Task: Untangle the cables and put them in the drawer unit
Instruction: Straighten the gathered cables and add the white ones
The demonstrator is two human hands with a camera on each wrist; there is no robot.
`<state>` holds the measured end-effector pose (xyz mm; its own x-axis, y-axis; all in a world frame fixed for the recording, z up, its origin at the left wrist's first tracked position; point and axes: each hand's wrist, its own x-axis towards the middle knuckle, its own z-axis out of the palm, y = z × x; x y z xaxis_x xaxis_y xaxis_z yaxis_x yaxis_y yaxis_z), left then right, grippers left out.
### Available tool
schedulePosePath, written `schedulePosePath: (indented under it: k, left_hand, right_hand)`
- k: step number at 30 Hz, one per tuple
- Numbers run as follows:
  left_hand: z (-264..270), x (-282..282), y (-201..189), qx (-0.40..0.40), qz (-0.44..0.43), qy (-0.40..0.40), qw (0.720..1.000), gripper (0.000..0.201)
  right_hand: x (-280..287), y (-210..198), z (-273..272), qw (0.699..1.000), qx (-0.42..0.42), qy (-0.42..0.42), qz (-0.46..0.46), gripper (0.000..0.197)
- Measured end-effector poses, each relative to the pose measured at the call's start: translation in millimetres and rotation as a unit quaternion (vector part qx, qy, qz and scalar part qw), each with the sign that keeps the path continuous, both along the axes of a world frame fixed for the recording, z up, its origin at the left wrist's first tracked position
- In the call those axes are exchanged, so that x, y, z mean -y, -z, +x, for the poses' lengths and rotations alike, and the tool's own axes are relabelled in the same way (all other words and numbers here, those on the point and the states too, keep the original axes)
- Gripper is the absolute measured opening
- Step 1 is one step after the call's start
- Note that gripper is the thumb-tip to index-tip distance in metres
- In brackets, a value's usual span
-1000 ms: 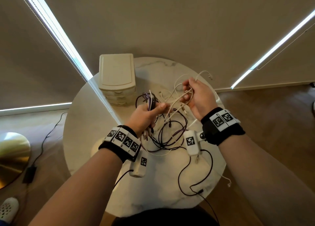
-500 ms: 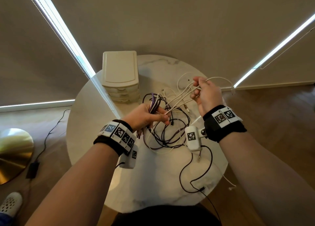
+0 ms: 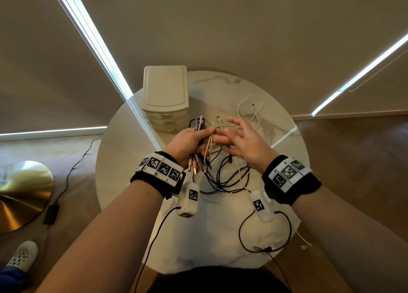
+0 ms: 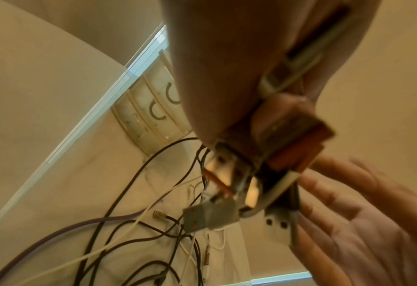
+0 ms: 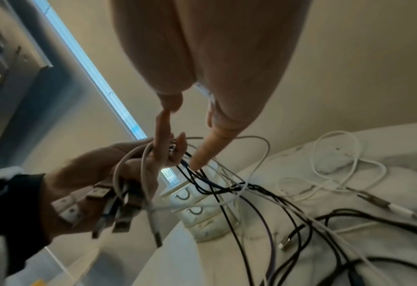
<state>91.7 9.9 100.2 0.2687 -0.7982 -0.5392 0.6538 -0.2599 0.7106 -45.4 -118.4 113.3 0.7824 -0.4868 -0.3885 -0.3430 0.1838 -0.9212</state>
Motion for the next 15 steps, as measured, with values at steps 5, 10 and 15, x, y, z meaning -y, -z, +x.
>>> schedulePosePath:
  k: [5,10,15]
  left_hand:
    - [0,4,4,-0.102,-0.058,-0.051,0.992,0.019]
    - [0,-1,9,0.099,0.007,0.016,0.995,0.031]
    - [8,-12,12,0.194,0.062,0.026,0.979,0.032]
  right_hand:
    - [-18,8,-5,0.996,-0.033,-0.074,0.029,0.046]
    - [-10,15,-4,0.994,-0.046,-0.100,-0.023,0.019]
    - [8,13,-20,0.999,-0.035,-0.017,-0.020,0.022]
